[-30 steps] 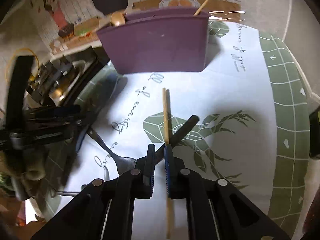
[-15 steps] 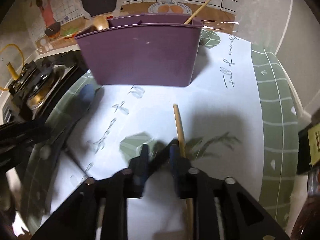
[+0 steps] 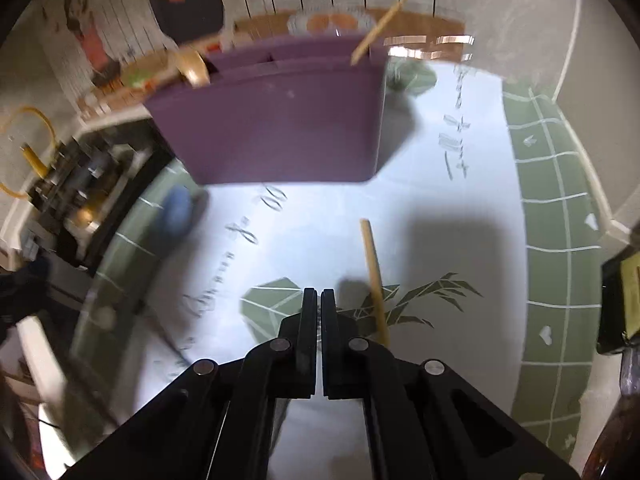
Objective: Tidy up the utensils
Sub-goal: 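Lift the dark spoon with the left tool while the right tool carries the chopstick toward the caddy, then drop the dark spoon into the caddy with the left tool while the right tool drops the chopstick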
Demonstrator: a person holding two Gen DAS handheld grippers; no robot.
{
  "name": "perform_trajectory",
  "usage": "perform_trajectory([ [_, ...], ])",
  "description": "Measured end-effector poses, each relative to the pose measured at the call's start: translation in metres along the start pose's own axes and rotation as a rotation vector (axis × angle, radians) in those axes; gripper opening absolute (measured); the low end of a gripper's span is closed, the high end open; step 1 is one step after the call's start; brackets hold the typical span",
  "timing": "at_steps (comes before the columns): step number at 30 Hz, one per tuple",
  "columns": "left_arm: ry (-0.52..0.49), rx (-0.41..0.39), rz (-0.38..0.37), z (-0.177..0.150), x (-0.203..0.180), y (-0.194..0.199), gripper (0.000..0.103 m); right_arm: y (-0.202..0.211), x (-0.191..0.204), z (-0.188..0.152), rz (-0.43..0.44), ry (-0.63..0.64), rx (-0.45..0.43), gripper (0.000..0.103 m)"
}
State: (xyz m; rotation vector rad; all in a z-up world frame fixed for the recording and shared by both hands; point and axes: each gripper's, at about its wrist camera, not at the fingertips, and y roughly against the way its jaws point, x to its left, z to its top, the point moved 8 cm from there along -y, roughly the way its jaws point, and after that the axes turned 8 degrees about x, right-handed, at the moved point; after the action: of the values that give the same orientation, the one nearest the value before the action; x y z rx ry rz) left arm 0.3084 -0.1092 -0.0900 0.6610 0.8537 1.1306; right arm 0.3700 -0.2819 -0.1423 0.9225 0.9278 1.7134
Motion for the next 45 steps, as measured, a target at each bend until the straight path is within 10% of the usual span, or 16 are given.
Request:
perform_trajectory([
  [6,-0.013,-0.005,-0.003,0.003,-0.004,0.005,0.034,0.033,-0.005,-0.003,-0.024,0.027,-0.062,0.001],
  [22,-0.019,0.005,-0.008,-0.001,-0.005,0.008,0.034,-0.041,-0.027,-0.008,-0.1,0.038,0.11,0.006],
  [37,-0.05,-0.073,-0.022,0.028,-0.023,0.039,0.031,0.096,0.015,0.019,0.044,0.03,-0.219,0.006],
  [45,-0.161,-0.245,0.011,0.111,-0.052,0.098,0.031,0.193,0.023,0.088,0.01,0.057,-0.481,0.006],
])
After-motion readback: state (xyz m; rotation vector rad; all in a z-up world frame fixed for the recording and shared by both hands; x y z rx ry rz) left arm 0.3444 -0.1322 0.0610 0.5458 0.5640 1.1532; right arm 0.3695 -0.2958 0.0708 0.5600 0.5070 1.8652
